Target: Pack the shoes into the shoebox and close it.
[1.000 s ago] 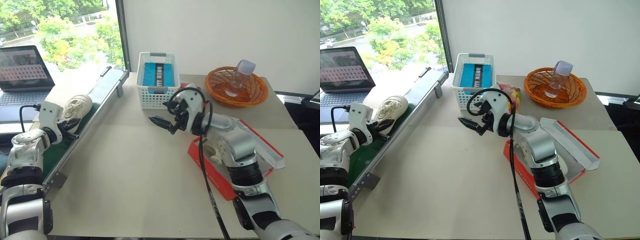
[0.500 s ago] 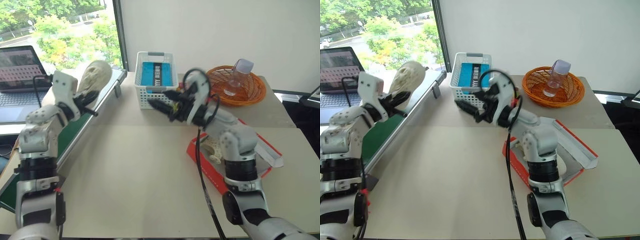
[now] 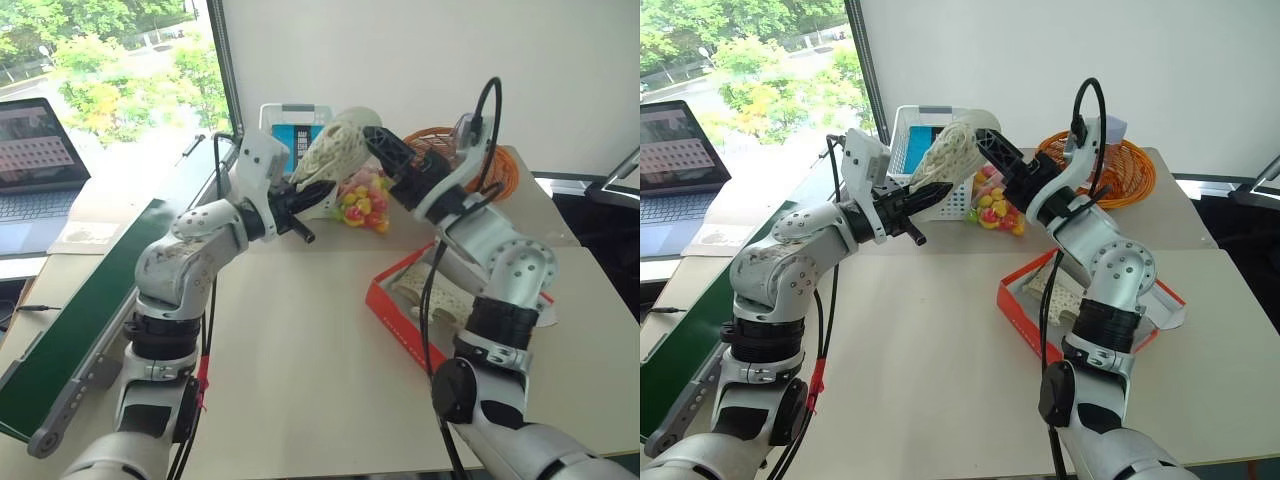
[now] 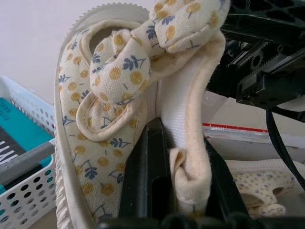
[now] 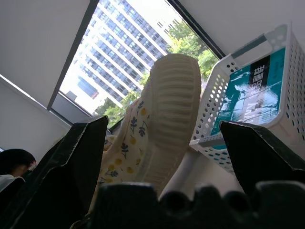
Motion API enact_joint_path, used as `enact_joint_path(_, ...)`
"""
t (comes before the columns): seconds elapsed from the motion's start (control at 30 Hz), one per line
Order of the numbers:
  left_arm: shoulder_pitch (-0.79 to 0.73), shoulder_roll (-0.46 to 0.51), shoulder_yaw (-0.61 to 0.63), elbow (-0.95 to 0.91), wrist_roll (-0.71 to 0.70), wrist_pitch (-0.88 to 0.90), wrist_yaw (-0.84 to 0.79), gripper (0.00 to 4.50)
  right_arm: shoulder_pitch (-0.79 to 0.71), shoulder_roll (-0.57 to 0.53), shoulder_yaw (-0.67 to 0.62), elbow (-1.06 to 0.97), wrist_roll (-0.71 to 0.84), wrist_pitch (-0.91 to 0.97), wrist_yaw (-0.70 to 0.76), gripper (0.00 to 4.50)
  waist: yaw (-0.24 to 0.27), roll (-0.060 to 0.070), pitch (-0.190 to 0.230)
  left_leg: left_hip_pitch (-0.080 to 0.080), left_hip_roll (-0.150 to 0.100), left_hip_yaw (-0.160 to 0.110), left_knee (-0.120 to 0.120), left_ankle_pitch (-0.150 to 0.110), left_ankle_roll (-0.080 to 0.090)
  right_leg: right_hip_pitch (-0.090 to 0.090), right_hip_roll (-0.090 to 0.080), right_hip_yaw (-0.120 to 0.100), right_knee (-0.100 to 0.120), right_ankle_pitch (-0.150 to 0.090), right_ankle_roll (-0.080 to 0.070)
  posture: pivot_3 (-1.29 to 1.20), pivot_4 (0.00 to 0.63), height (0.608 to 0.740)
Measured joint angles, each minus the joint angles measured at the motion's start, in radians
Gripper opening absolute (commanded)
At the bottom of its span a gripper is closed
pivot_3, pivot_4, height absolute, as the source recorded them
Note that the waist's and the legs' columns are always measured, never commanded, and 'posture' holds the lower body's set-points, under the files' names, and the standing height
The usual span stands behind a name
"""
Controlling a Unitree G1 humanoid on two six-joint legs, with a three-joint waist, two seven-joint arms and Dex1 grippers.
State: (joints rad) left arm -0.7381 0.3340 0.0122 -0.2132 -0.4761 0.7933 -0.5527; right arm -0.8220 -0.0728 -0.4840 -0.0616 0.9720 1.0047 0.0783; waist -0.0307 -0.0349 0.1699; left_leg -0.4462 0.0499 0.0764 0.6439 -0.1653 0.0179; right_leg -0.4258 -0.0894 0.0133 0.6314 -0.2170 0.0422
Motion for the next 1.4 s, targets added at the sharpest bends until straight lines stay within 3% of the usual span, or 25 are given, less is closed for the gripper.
enact_joint_path(0.37,-0.024,-0.030,-0.019,-0.006,-0.022,0.017,0.010,0.02,0.013,-0.019,0.026,-0.015,0.033,-0.005,-0.046,4.50,0.003,0.000,0.000,-0.001,0.000,-0.001,0.000,0.000,0.000,0.000,0.000,0.000,-0.001,0.000,0.001,0.00,0.150,0.740)
enact_joint_path(0.5,-0.025,-0.042,-0.025,-0.006,-0.035,0.024,0.017,0.00,0.013,-0.021,0.036,-0.015,0.033,-0.026,-0.043,3.44,0.004,0.000,0.000,-0.001,0.000,-0.001,0.000,0.000,0.000,0.000,0.000,0.000,-0.002,0.000,0.001,0.00,0.150,0.740)
enact_joint_path(0.73,-0.025,-0.043,-0.034,-0.018,-0.040,0.044,0.024,0.00,0.012,-0.021,0.045,-0.007,0.035,-0.059,-0.039,1.00,0.003,0.000,0.000,-0.001,0.000,-0.001,0.000,0.000,0.000,0.000,0.000,0.000,-0.001,0.000,0.001,0.00,0.150,0.740)
enact_joint_path(0.83,-0.016,-0.023,-0.037,-0.040,-0.044,0.061,0.016,0.00,0.012,-0.021,0.057,-0.003,0.036,-0.059,-0.038,0.54,0.002,0.000,0.000,-0.001,0.000,-0.001,0.000,0.000,0.000,0.000,0.000,0.000,-0.002,0.000,0.001,0.00,0.150,0.740)
enact_joint_path(0.87,-0.008,-0.012,-0.037,-0.051,-0.047,0.063,0.012,0.87,0.012,-0.021,0.065,-0.001,0.042,-0.059,-0.038,0.50,0.001,0.000,0.000,-0.001,0.000,-0.001,0.000,0.000,0.000,0.000,0.000,0.000,-0.002,0.000,0.001,0.00,0.150,0.740)
enact_joint_path(1.03,0.019,0.041,-0.060,-0.084,-0.082,0.094,-0.059,2.61,0.010,-0.052,0.067,0.007,0.053,-0.059,-0.052,0.41,0.007,0.000,0.000,-0.001,0.000,-0.001,0.000,0.000,0.000,0.000,0.000,0.000,-0.002,0.000,0.001,0.00,0.150,0.740)
enact_joint_path(1.27,0.015,0.113,-0.060,-0.103,-0.117,0.098,-0.148,2.62,-0.042,-0.170,0.086,0.007,0.058,-0.056,-0.054,0.39,0.011,0.002,0.001,-0.002,0.000,-0.001,0.000,0.000,0.000,-0.001,0.000,0.000,-0.002,0.000,0.000,0.00,0.150,0.740)
enact_joint_path(1.4,0.011,0.191,-0.061,-0.060,-0.099,0.048,-0.220,2.62,-0.223,-0.496,0.125,0.037,0.011,0.000,0.053,0.39,0.022,0.009,0.006,-0.008,-0.002,0.000,0.000,0.001,0.001,-0.008,-0.001,0.000,-0.002,-0.001,0.001,0.00,0.150,0.740)
